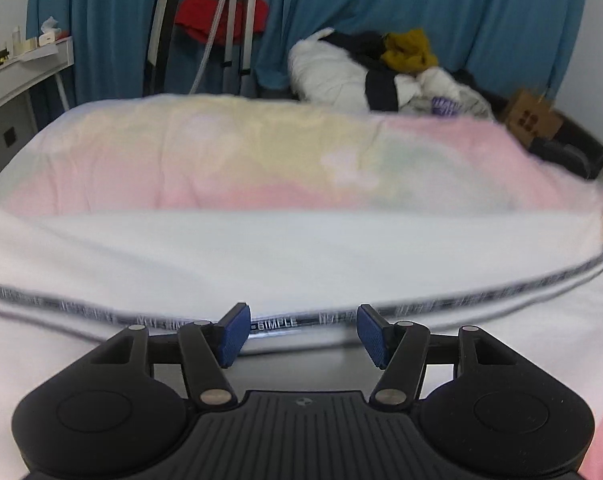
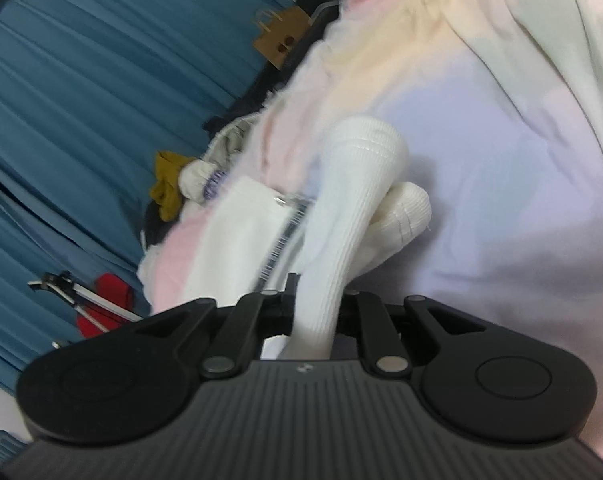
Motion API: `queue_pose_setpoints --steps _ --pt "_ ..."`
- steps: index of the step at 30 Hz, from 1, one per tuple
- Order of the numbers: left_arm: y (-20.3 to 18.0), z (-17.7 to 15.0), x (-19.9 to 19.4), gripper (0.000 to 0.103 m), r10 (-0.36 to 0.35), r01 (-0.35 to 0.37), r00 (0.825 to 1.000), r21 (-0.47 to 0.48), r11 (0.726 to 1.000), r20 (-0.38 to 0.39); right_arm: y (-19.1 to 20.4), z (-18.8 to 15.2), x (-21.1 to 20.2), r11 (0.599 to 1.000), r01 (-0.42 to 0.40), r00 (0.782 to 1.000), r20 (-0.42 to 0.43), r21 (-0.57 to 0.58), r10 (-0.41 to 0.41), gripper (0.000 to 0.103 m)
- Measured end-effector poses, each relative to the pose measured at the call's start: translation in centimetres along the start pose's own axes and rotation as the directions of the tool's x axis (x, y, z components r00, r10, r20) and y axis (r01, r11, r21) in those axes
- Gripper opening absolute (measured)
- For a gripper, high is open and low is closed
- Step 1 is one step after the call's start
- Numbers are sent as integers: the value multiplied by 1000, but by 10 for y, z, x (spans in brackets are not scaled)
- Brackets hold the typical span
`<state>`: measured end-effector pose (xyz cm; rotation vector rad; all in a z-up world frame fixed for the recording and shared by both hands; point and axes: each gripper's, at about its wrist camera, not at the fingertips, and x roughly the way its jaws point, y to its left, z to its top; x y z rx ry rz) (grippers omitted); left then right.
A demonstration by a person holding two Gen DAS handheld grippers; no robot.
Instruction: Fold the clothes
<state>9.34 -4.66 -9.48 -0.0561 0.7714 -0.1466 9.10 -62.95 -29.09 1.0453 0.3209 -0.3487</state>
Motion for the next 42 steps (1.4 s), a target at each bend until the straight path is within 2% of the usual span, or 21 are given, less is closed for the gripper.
queue_pose_setpoints --steps 3,5,9,10,14,17,21,22,23,25,26,28,31,35,39,42 --pt "-8 -11 16 67 34 -34 999 16 999 5 -8 0 7 1000 -13 1000 -24 5 13 12" --pt "-13 -19 27 68 57 -57 998 27 998 9 -14 3 8 998 -49 998 -38 34 51 13" --pt "-16 -20 31 71 59 -59 998 32 998 4 -28 7 9 992 -58 995 -73 113 67 17" --pt "-17 -19 32 72 59 -59 998 33 998 2 -28 9 9 992 -29 996 -77 122 38 20" --pt "-20 -19 33 74 64 -64 998 48 997 -1 -25 12 7 990 -8 998 -56 140 16 32" --pt "-21 -19 32 75 68 -67 998 53 996 -2 -24 13 11 994 -25 999 -37 108 29 43" --pt "-22 -19 27 75 60 -59 998 71 996 -16 -23 13 18 999 -6 1000 -2 35 6 38" --pt "-22 -20 22 75 57 -55 998 69 996 -24 -21 13 19 1000 4 1000 3 22 -4 26" --pt "-21 -22 17 75 52 -49 998 61 997 -37 -20 13 19 1000 14 1000 8 9 -15 21" --pt "-19 -25 6 75 32 -29 998 47 998 -58 -17 14 21 999 35 999 18 -17 -35 19" --pt "-19 -27 1 75 25 -23 998 47 999 -56 -16 14 21 998 46 999 23 -30 -45 18" --pt "-18 -29 -4 75 56 -53 997 51 997 -59 -14 15 22 996 67 997 33 -55 -65 17" --pt "-14 -34 3 76 66 -62 993 40 997 -94 -11 15 24 993 88 995 44 -76 -85 17" --pt "-17 -40 8 76 77 -71 992 69 995 -96 -8 14 26 990 104 994 55 -94 -99 17" --pt "-12 -38 7 77 60 -55 993 61 997 -98 -6 14 26 988 114 992 63 -105 -108 17" --pt "-11 -36 1 73 68 -63 994 55 996 -90 -5 12 25 986 121 991 70 -112 -114 17"
